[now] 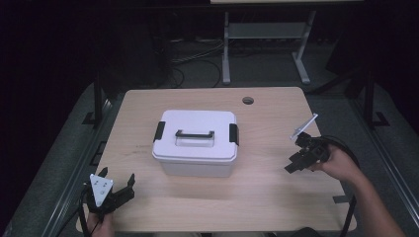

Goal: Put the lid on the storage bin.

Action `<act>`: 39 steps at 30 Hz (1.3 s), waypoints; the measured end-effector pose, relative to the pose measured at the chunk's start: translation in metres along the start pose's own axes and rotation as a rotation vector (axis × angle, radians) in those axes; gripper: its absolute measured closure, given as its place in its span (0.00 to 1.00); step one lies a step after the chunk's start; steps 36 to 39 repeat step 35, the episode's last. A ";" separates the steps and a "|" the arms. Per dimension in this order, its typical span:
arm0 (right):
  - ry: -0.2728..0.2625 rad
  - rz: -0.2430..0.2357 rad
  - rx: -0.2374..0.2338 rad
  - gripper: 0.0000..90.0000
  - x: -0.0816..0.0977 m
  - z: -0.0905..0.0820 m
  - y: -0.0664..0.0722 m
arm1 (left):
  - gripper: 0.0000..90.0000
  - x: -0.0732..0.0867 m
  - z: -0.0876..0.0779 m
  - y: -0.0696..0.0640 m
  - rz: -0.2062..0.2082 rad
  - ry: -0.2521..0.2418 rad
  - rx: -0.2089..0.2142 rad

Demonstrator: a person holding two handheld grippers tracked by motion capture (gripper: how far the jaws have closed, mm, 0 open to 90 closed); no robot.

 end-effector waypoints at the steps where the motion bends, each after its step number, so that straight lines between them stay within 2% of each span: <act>1: -0.002 0.003 -0.001 0.51 0.001 0.001 0.000 | 0.15 0.000 0.000 0.000 0.000 0.000 0.000; 20: -0.027 0.038 -0.006 0.50 0.028 0.006 0.003 | 0.15 0.000 -0.001 0.000 -0.004 -0.003 0.001; 35: -0.086 0.047 0.009 0.45 0.050 0.003 0.016 | 0.15 0.000 -0.001 0.000 -0.012 -0.003 0.005; 39: -0.086 0.047 0.009 0.45 0.050 0.003 0.016 | 0.15 0.000 -0.001 0.000 -0.012 -0.003 0.005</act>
Point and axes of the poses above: each handheld gripper's, and its own axes: z roughly forward along the jaws, x roughly out of its underside, y roughly to its left, the point moved 5 cm from there along z, roughly forward along the jaws, and after that the axes turned 11 degrees about -z, right-handed, at the moved point
